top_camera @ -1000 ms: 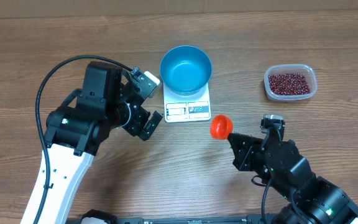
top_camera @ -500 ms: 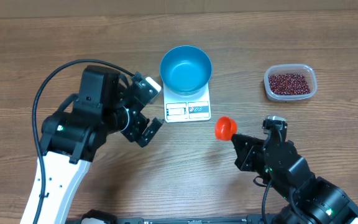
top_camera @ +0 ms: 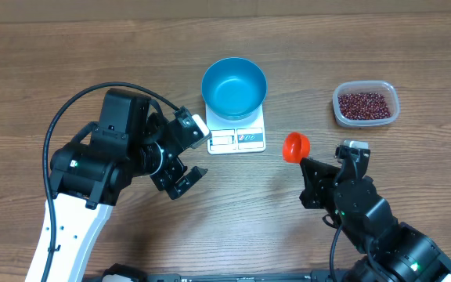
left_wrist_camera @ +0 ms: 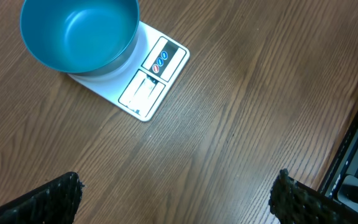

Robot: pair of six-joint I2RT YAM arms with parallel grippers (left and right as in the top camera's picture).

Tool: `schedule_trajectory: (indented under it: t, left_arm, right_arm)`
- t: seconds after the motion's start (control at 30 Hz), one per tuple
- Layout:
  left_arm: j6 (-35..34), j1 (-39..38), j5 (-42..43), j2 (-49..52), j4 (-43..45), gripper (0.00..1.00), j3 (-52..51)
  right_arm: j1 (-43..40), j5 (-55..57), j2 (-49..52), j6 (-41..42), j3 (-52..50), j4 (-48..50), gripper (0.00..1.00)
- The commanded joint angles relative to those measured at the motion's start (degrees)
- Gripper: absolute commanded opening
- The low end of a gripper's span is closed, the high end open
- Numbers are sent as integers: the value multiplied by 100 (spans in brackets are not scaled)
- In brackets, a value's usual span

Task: Scoop item into bowl and weigh 150g on scale
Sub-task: 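Move the red cup in the right gripper over the bean tub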

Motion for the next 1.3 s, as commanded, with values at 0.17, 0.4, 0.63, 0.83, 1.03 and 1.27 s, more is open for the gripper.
schedule_trajectory:
  t: [0.17,0.4,0.63,0.83,1.03,1.27]
  left_arm:
    - [116,11,-28,83,11,100,133]
    - [116,11,-68,234,9,100,133]
    - [94,11,-190,256,15,99,133]
    - [-59,11,-271,256,13,100,133]
    - [-52,11,-280,258,13,100,133]
    - [-52,11,-278,256,15,99,133]
  right_arm:
    - [-284,70,330,-603,293,-15,4]
    - [-1110,-149,964,-619,966,-695,4]
    - [-2343,-1270,1471,-1523,1495,-1034,4]
    - [-3265,-1530,2168,-2140,2277,-1816,4]
    - [-3713,-1502,3119,-2796,3222,-2312,4]
    - [-3744,-323,4061,-3018,3724,-2267,4]
